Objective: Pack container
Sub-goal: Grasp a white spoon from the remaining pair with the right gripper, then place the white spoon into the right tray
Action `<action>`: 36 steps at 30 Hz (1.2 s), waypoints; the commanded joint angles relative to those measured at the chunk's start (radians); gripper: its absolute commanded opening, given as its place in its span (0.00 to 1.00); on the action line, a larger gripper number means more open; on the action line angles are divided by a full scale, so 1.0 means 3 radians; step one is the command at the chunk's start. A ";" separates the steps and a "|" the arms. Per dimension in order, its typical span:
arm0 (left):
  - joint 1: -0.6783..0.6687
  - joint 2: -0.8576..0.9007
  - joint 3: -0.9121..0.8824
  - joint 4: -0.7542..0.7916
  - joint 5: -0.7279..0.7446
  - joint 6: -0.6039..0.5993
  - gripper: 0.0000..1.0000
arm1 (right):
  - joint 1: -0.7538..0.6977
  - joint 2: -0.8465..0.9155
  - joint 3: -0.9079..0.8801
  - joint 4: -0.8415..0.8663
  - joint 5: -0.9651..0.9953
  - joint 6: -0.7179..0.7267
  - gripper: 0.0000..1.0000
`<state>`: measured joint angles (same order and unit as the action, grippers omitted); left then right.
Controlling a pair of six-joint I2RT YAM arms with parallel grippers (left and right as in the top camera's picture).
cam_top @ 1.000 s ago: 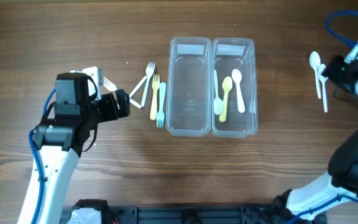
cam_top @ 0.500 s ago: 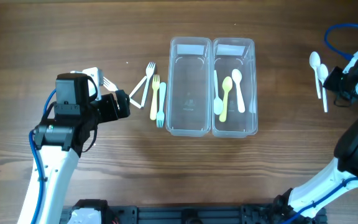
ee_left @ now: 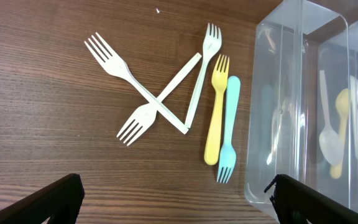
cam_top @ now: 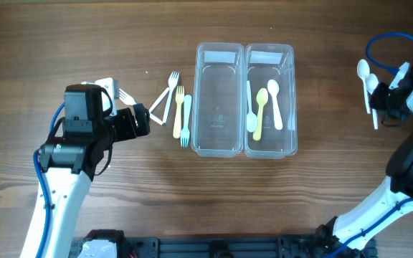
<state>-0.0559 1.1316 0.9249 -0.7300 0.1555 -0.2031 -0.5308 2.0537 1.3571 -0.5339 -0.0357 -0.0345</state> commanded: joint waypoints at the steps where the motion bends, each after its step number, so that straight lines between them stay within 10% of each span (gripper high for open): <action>1: 0.0028 0.0006 0.0060 -0.0003 0.0028 0.0053 1.00 | 0.0025 0.0081 -0.0070 -0.0017 0.0048 -0.0050 0.24; 10: 0.0028 0.0006 0.0060 -0.0029 0.0028 0.0053 1.00 | 0.0027 0.0081 -0.0078 -0.0191 0.0134 0.0111 0.04; 20: 0.0028 0.0006 0.0060 -0.0039 0.0028 0.0053 1.00 | 0.0121 -0.0767 0.0142 -0.0810 -0.0393 0.0662 0.04; 27: 0.0028 0.0006 0.0060 0.0031 0.0028 0.0053 1.00 | 0.1055 -0.1746 0.0141 -0.1113 -0.0834 0.0659 0.04; 36: 0.0028 0.0006 0.0060 0.0048 0.0028 0.0053 1.00 | 0.2293 -0.1180 -0.0495 -0.0507 -0.0465 0.0900 0.04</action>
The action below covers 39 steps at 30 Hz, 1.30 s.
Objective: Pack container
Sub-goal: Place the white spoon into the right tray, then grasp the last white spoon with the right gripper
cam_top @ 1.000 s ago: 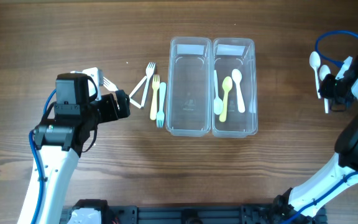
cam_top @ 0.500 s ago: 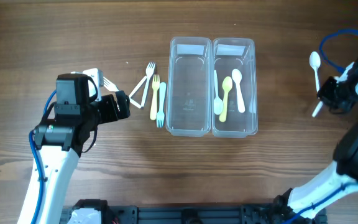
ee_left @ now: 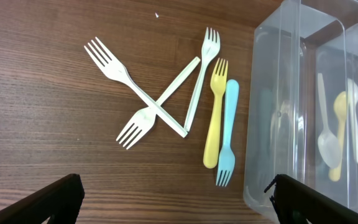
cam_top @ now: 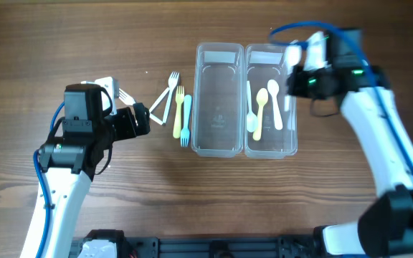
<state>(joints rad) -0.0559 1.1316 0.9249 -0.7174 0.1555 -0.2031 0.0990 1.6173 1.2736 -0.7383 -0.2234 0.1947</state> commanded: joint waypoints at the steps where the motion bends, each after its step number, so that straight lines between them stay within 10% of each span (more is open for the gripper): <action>1: 0.0028 0.0006 0.0060 0.0006 0.0028 0.0053 1.00 | 0.0240 0.0334 -0.0230 0.0224 0.0159 0.0118 0.04; 14: 0.0028 0.0006 0.0060 0.0005 0.0028 0.0053 1.00 | -0.0196 0.0130 0.0048 0.0647 0.0977 -0.0187 0.60; 23: 0.0028 0.0006 0.0060 0.0009 0.0028 0.0053 1.00 | -0.1438 0.0364 0.0061 0.1007 0.0482 -0.0701 0.54; 39: 0.0028 0.0006 0.0060 0.0008 0.0028 0.0053 1.00 | -0.1705 0.1406 0.0062 0.1595 0.0544 -0.1198 0.53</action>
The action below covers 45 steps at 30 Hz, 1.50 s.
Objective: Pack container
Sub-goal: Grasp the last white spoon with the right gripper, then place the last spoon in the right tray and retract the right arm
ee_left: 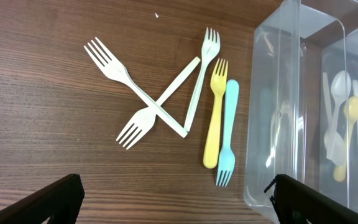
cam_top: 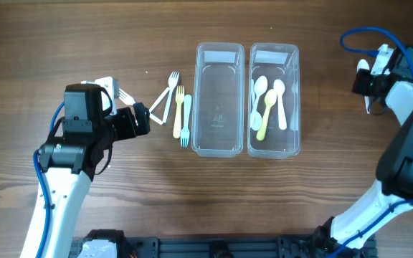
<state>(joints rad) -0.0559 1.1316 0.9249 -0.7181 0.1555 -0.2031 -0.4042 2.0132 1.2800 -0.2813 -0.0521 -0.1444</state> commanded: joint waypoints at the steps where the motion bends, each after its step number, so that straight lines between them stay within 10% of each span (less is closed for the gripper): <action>1: 0.0028 0.0006 0.0060 0.0010 0.0028 0.0053 1.00 | -0.0032 0.0111 0.0041 0.0093 -0.0025 -0.0067 0.53; 14: 0.0028 0.0006 0.0060 0.0010 0.0029 0.0053 1.00 | -0.0051 0.0286 0.0032 -0.0020 -0.0028 0.0006 0.36; 20: 0.0028 0.0006 0.0060 0.0010 0.0029 0.0052 1.00 | -0.0051 0.0395 0.0024 -0.0412 -0.0041 0.0458 0.05; 33: 0.0028 0.0006 0.0060 0.0010 0.0029 0.0053 1.00 | 0.0018 -0.0688 0.0078 -0.1397 -0.1030 0.1016 0.04; 45: 0.0028 0.0006 0.0060 0.0104 0.0029 0.0053 1.00 | 0.1205 -0.1858 -0.0023 -0.1801 -0.1072 0.1019 0.04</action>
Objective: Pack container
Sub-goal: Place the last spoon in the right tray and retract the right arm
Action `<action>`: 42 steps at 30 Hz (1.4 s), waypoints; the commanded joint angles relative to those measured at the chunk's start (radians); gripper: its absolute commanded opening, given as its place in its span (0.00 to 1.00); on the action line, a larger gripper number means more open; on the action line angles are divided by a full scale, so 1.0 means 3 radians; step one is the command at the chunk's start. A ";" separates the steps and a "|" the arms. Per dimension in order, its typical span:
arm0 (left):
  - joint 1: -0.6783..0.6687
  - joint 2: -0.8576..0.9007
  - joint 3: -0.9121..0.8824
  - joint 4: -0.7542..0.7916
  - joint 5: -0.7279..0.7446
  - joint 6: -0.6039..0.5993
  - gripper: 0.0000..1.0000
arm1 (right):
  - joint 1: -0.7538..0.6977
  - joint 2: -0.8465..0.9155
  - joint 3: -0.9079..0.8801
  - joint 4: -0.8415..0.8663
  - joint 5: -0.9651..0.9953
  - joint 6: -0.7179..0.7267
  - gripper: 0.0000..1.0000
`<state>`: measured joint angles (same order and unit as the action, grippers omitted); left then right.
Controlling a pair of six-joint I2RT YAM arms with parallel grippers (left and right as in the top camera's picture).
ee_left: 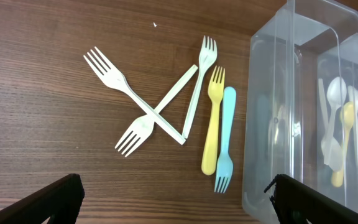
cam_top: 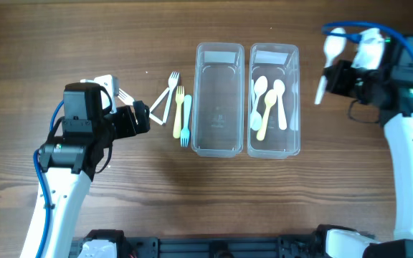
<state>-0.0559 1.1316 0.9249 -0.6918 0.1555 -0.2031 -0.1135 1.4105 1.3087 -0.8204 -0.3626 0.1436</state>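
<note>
Two clear containers stand side by side: the left one [cam_top: 219, 147] holds nothing, the right one [cam_top: 273, 51] holds several white and yellow spoons [cam_top: 267, 104]. Left of them lie crossed white forks [ee_left: 142, 106], a yellow fork [ee_left: 211, 121] and a blue fork [ee_left: 225, 140]. My left gripper [ee_left: 176, 202] hovers open just short of the forks, touching none. Just right of the right container, my right gripper [cam_top: 333, 77] is shut on a white spoon [cam_top: 330, 46], held bowl away from me.
Wooden table [cam_top: 120, 201] all round. The left arm's body [cam_top: 81, 136] stands left of the forks. A blue cable [cam_top: 407, 43] loops over the right arm at the far right.
My right gripper was at the table's far right edge; now it is further left beside the right container, with a white spoon in it. The left gripper has barely shifted.
My right gripper was at loose spoons at the far right, with three spoons in the right container. Then it was over that container. Then it was back at the far right and the container held one more spoon. Now it holds another spoon beside the container.
</note>
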 commanded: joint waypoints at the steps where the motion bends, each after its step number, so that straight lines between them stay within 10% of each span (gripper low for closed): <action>1: 0.0028 0.0006 0.0060 0.0017 0.0029 0.0053 1.00 | 0.0354 0.0215 -0.0188 0.0024 0.0009 0.0089 0.04; 7: 0.0028 0.0006 0.0060 0.0015 0.0029 0.0052 1.00 | 0.0750 0.0633 -0.0406 0.0244 0.0198 0.0217 0.05; 15: 0.0028 0.0005 0.0060 0.0013 0.0041 0.0053 1.00 | 0.0727 0.0669 -0.0251 0.0520 0.0348 0.0150 0.43; 33: 0.0019 0.0907 0.1164 -0.0996 -0.0251 0.0294 0.88 | -0.1166 0.0210 -0.0033 0.0181 0.0614 0.0320 1.00; 42: 0.0023 0.1794 0.1164 -0.0468 -0.0264 -0.0679 0.75 | -0.1166 0.0210 -0.0033 0.0177 0.0610 0.0319 1.00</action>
<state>-0.0559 1.6230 1.2720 -0.8711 0.0917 -0.2420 -0.4637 1.4807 1.2854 -0.7666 -0.1749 0.2245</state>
